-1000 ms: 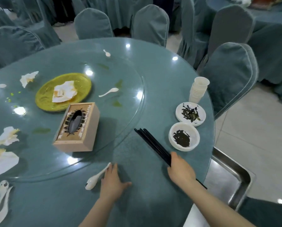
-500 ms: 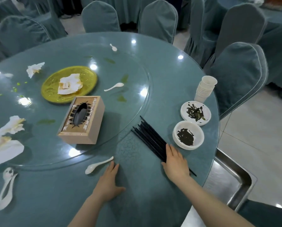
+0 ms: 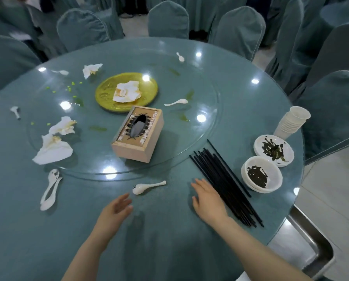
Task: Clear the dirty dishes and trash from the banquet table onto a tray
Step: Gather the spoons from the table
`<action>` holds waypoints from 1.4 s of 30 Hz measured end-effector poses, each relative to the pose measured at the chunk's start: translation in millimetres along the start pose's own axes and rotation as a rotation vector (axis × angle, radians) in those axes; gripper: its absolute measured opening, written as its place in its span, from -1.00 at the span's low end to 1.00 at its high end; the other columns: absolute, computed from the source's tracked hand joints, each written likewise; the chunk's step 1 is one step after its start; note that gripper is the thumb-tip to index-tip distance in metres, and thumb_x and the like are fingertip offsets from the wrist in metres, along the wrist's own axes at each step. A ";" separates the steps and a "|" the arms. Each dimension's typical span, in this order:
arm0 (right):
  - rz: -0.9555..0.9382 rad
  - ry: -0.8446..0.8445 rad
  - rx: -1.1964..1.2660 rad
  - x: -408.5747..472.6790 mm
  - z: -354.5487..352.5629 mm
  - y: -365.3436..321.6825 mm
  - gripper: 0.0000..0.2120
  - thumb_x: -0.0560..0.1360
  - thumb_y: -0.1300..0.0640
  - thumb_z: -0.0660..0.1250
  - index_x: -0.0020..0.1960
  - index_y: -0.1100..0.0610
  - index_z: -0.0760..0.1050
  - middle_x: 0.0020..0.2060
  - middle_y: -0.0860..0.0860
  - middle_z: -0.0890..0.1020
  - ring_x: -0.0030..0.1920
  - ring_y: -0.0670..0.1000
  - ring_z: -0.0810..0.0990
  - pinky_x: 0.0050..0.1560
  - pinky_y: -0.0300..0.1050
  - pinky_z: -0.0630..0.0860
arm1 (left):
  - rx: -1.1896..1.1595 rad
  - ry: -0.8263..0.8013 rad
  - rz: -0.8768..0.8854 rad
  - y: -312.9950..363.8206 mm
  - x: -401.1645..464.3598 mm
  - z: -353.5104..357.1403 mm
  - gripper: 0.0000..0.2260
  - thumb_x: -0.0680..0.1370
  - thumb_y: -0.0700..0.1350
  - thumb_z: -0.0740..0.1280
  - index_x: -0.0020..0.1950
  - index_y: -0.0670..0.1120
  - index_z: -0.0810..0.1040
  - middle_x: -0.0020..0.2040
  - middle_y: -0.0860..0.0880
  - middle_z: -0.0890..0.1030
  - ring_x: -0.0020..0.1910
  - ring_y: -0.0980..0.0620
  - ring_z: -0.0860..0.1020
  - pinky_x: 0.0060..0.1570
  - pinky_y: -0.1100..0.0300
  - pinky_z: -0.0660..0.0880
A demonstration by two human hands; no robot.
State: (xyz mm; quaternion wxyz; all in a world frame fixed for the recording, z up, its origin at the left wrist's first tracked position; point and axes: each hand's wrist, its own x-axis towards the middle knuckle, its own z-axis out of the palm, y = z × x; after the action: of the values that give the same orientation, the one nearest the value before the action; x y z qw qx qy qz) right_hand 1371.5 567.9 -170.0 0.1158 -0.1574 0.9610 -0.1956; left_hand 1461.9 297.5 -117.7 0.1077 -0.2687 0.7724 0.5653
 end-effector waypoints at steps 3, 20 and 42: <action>-0.073 -0.069 0.000 18.0 14.2 -29.8 -0.53 0.58 0.08 0.16 0.49 0.07 0.23 0.51 0.00 0.20 0.51 -0.02 0.11 0.49 -0.12 0.06 | -0.087 0.099 -0.019 -8.9 -19.8 -23.9 -0.64 0.57 -0.24 0.30 0.38 -0.09 0.44 0.21 -0.04 0.59 0.12 0.09 0.54 0.17 0.22 0.38; -0.311 -0.212 -0.180 45.3 64.6 -177.8 -0.78 0.54 0.13 0.18 0.10 0.05 0.55 0.04 0.04 0.60 0.07 0.10 0.55 -0.03 -0.09 0.42 | -0.343 0.554 -0.160 -81.9 -90.3 -114.6 -0.74 0.56 -0.26 0.32 0.24 -0.11 0.52 0.04 -0.07 0.66 0.00 0.05 0.57 0.04 0.22 0.44; -0.365 -0.330 0.395 -6.7 104.5 -353.2 -0.92 0.49 0.15 0.37 -0.07 0.01 0.49 -0.38 -0.12 0.51 -0.41 -0.27 0.45 -0.33 -0.46 0.37 | -0.931 0.663 -0.186 -141.7 -102.3 -196.3 -0.91 0.60 -0.26 0.22 0.00 -0.15 0.51 -0.25 -0.11 0.69 -0.25 -0.03 0.68 -0.35 0.22 0.55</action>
State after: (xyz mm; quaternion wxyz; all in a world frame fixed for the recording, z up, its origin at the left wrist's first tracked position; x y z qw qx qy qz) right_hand 1498.2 226.1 -116.9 0.2614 -0.3314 0.8285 -0.3680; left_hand 1650.1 114.1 -118.9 -0.2206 -0.5173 0.4078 0.7193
